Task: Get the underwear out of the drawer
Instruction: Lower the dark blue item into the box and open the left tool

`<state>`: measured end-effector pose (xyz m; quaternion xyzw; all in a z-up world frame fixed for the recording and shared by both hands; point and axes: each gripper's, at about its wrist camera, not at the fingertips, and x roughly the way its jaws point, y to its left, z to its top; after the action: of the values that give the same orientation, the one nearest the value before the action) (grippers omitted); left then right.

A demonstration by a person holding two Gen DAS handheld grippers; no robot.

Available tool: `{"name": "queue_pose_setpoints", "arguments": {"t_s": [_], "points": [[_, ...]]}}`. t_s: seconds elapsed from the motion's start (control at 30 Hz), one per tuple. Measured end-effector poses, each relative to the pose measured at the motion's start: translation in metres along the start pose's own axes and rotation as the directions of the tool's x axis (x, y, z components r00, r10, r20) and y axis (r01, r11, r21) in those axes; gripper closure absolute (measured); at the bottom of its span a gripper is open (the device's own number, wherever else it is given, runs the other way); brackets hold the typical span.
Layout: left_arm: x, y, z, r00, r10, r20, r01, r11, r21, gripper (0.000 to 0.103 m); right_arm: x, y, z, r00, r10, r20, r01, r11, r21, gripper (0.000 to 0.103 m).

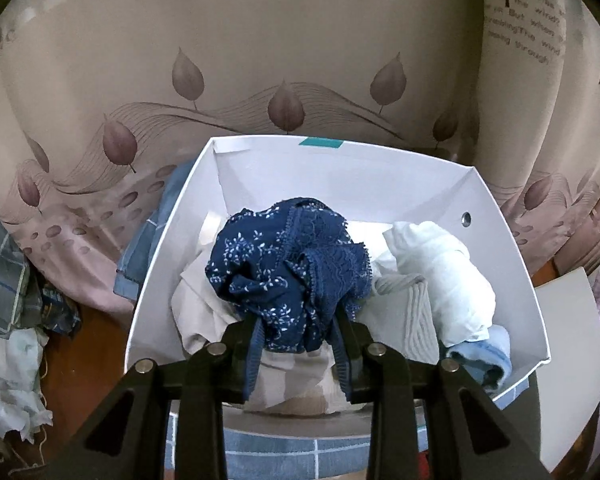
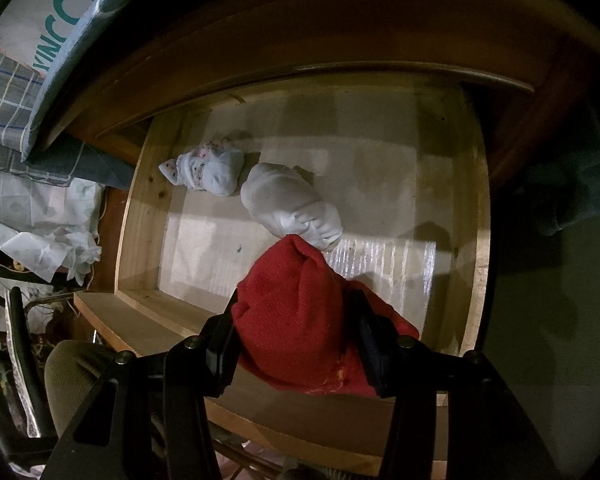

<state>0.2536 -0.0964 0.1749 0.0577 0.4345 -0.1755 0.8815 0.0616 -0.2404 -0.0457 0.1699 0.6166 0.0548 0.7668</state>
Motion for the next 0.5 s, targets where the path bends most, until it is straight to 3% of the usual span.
{"name": "queue_pose_setpoints", "arguments": {"t_s": [0.23, 0.5], "points": [[-0.002, -0.005, -0.003, 0.999, 0.035, 0.012, -0.035, 0.999, 0.023, 0.062, 0.0, 0.0, 0.0, 1.0, 0.0, 0.0, 0.0, 1.0, -0.001, 0.055], [-0.017, -0.011, -0.004, 0.998, 0.044, 0.054, -0.047, 0.997, 0.054, 0.042, -0.001, 0.001, 0.0, 1.0, 0.002, 0.0, -0.002, 1.0, 0.0, 0.055]]}}
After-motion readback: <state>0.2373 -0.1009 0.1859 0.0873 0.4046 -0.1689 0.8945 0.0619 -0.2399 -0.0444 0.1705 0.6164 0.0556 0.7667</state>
